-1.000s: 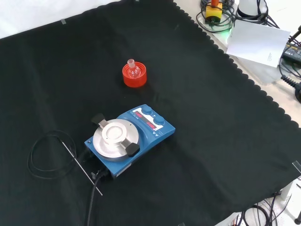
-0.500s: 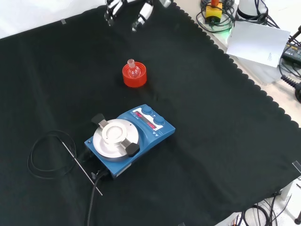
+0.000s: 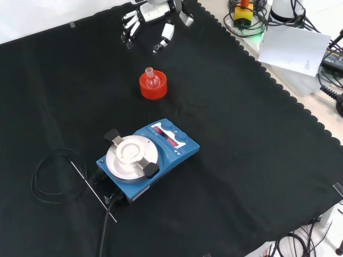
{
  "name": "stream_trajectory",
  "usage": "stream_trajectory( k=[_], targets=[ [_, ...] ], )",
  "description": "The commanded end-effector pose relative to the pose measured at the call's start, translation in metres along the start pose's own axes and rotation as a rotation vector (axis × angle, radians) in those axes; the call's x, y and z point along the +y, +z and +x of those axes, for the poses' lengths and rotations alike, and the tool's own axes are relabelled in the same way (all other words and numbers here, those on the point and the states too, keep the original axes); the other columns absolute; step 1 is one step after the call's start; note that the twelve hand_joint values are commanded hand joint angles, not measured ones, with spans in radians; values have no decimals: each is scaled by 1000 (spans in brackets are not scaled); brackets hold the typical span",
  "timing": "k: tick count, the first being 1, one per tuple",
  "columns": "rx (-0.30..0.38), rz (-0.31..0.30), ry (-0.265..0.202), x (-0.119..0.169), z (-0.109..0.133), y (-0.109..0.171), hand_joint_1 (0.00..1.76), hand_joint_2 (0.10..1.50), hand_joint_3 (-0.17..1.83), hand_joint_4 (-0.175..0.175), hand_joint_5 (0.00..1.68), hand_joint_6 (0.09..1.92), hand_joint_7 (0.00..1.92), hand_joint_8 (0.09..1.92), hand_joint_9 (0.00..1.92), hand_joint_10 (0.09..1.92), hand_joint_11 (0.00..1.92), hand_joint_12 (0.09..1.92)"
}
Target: Pick up the round-bottom flask.
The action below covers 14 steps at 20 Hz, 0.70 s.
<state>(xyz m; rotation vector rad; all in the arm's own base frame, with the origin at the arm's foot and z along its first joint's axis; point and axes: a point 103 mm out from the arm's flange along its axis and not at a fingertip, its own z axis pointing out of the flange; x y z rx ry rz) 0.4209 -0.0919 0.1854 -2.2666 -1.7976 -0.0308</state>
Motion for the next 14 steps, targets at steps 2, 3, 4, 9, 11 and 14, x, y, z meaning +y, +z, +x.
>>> stream_trajectory(
  k=[2,3,4,9,11,14],
  targets=[
    [-7,38,-29,6,1,43,830,682,625,-34,632,386,284,662,473,662,35,1419],
    [-5,42,-30,7,1,47,835,676,629,-34,632,407,287,663,475,662,36,1419],
    [-6,47,-32,7,2,51,840,672,630,-34,633,420,290,665,477,662,37,1420],
    [-14,72,-31,12,-1,65,856,652,645,-32,625,494,299,670,481,660,38,1424],
    [-15,76,-29,13,-2,69,859,646,653,-32,612,533,300,673,482,660,38,1424],
    [-18,69,-29,15,-3,71,863,640,657,-32,604,554,301,675,482,661,38,1425]
  ],
)
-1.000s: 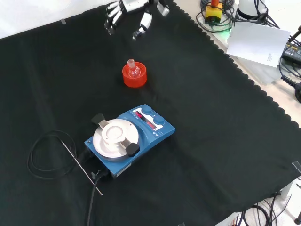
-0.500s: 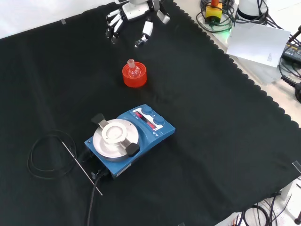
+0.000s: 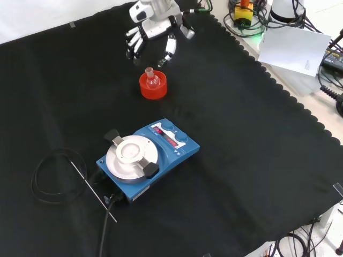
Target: Pick up the round-bottom flask.
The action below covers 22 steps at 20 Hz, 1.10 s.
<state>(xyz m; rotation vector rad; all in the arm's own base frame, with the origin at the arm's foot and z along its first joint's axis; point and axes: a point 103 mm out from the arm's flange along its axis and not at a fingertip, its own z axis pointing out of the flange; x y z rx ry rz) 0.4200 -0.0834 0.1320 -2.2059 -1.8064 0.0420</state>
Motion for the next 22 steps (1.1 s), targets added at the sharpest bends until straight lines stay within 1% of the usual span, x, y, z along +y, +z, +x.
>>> stream_trajectory(
  k=[1,10,15,22],
  targets=[
    [-4,-3,-5,10,-2,17,865,639,657,-32,604,557,301,675,482,661,39,1425],
    [4,-47,-5,13,-4,20,876,630,663,-33,615,604,301,679,486,662,39,1427],
    [6,-50,-11,16,-1,23,877,627,666,-33,637,632,297,679,487,663,39,1427],
    [10,-66,-15,20,4,24,880,626,663,-37,720,687,298,681,494,664,42,1427]
  ],
)
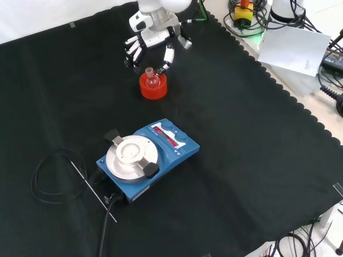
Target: Pick up the round-bottom flask.
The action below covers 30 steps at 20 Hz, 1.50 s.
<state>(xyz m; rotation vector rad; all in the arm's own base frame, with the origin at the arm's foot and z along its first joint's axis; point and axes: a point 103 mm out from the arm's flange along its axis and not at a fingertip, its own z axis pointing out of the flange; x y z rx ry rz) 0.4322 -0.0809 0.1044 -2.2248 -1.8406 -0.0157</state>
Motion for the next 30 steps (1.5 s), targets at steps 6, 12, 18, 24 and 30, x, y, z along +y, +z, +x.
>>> stream_trajectory(
  k=[6,12,18,24,30],
  targets=[
    [-3,-30,-1,4,5,-4,893,631,659,-53,827,759,318,691,539,668,104,1412],
    [2,-19,7,6,6,-3,908,640,657,-63,886,789,338,698,559,666,139,1409],
    [5,-14,16,8,7,-1,924,648,651,-66,891,796,344,697,574,657,184,1393],
    [14,-7,12,9,9,-1,933,653,649,-67,891,799,348,697,584,654,207,1389],
    [0,-20,8,8,14,-1,928,672,649,-64,934,793,356,696,607,645,238,1377]
  ],
)
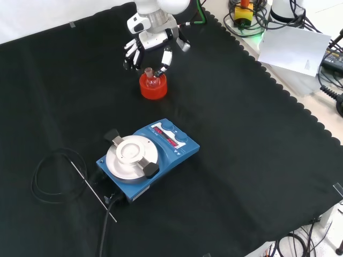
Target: Pick up the round-bottom flask.
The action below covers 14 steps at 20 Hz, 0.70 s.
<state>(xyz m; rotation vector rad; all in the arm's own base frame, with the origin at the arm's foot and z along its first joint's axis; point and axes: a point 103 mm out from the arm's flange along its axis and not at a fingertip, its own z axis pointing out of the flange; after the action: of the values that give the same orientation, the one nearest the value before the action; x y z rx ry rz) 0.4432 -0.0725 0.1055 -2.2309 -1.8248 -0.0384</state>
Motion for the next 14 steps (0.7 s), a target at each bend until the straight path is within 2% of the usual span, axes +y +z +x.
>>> stream_trajectory(
  k=[1,2,3,7,10,14],
  targets=[
    [-25,-23,3,-1,4,-1,978,726,591,16,995,833,372,698,623,640,249,1374],
    [-37,-26,7,-2,4,-2,1016,777,526,85,1040,863,386,696,637,631,260,1369],
    [-47,-31,10,-2,5,-3,1047,793,514,113,1073,880,405,690,655,618,275,1362],
    [-69,-34,10,-4,8,-13,1096,733,646,101,1122,929,456,674,710,585,322,1343],
    [-42,-36,24,-6,10,-29,1101,714,678,104,1132,930,462,674,720,580,332,1340],
    [-40,-61,19,-10,18,-55,1102,707,688,108,1136,928,462,673,722,579,334,1338]
  ],
)
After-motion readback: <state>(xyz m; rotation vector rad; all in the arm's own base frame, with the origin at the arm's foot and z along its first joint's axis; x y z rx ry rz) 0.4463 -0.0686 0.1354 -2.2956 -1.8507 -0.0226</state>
